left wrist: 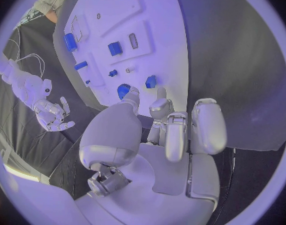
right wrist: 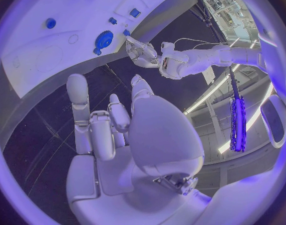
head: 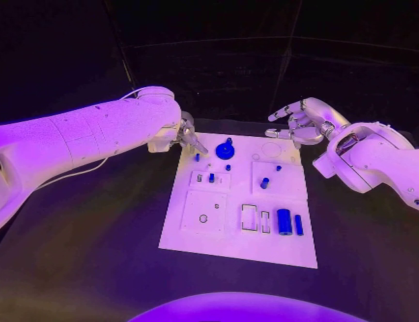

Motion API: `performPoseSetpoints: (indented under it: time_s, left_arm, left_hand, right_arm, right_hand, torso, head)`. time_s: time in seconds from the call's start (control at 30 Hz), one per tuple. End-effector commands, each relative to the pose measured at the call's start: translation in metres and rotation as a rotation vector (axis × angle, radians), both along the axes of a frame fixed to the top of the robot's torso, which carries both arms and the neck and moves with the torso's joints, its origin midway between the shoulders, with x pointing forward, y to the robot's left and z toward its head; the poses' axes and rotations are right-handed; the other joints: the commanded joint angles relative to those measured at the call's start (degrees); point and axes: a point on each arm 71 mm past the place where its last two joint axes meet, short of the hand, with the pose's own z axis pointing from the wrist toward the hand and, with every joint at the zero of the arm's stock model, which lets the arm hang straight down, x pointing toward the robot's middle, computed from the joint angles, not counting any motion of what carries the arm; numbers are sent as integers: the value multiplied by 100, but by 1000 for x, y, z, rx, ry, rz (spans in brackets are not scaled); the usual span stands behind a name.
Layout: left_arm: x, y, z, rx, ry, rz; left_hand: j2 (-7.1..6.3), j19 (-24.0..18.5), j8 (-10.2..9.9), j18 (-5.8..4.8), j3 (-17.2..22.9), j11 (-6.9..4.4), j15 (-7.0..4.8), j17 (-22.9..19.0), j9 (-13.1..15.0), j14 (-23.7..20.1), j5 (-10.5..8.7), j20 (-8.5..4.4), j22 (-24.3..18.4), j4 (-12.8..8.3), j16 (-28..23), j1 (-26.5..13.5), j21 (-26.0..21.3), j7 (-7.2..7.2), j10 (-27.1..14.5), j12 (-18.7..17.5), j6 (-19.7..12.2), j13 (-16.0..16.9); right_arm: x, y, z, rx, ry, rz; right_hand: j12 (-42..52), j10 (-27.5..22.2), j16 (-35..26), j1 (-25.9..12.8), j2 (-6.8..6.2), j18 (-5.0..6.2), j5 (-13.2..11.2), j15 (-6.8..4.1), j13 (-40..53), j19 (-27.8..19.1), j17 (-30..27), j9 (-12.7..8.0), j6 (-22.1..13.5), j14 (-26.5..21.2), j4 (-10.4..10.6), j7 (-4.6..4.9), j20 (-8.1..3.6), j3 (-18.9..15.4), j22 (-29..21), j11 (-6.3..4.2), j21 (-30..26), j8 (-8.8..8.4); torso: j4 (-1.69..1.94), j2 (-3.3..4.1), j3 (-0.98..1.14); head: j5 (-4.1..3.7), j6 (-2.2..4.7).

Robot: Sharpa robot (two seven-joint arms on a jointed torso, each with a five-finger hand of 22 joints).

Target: Assemble the parts on the task board

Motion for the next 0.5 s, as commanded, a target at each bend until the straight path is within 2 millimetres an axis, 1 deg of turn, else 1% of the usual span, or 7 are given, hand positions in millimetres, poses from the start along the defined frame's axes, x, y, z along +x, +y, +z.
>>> performPoseSetpoints:
  time_s: [0.03,0.2,0.37,0.5]
  left_arm:
    - [-1,-2,-1,6,19,-31]
    - [-1,-3,-2,7,29,-37]
    - [0,-4,-4,9,35,-39]
    - [0,-5,-5,12,39,-38]
  left_hand:
    - [50,5,7,3,-47,8,30,1509,-11,605,19,33,4,2,18,51,-3,5,-4,-4,67,-4]
    - [97,6,34,2,-93,-11,16,1509,-26,605,20,23,13,-13,18,123,0,-17,-1,1,145,-3]
    - [72,8,56,1,-163,-26,3,1509,-38,605,19,12,22,-58,18,204,4,-35,9,14,199,10]
    - [108,11,75,-1,-178,-38,-6,1509,-43,605,20,5,32,-92,18,278,9,-47,19,22,239,18]
  right_arm:
    - [0,1,2,7,-8,5]
    - [0,1,2,7,-8,5]
    - [0,2,2,7,-8,6]
    - [0,2,2,7,-8,7]
  right_hand:
    - [-3,-24,-30,13,43,69,39,-21,2,-44,366,0,-44,341,-12,3,-1,-38,-4,-1,-14,-7]
    - [-3,-23,-29,12,51,70,42,-21,2,-46,370,0,-45,342,-10,3,-1,-38,-11,-1,-18,-6]
    - [-3,-23,-29,12,51,70,42,-21,2,-46,370,0,-45,342,-10,3,-1,-38,-11,-1,-18,-6]
    - [-3,-23,-29,12,51,70,42,-21,2,-46,370,0,-45,342,-10,3,-1,-38,-11,-1,-18,-6]
  torso:
    - [-3,-1,4]
    - [-1,-1,3]
    - [1,0,1]
    - [1,-3,1]
  head:
    - [-5,-3]
    - [-12,-4]
    - [-15,-10]
    - [-12,-15]
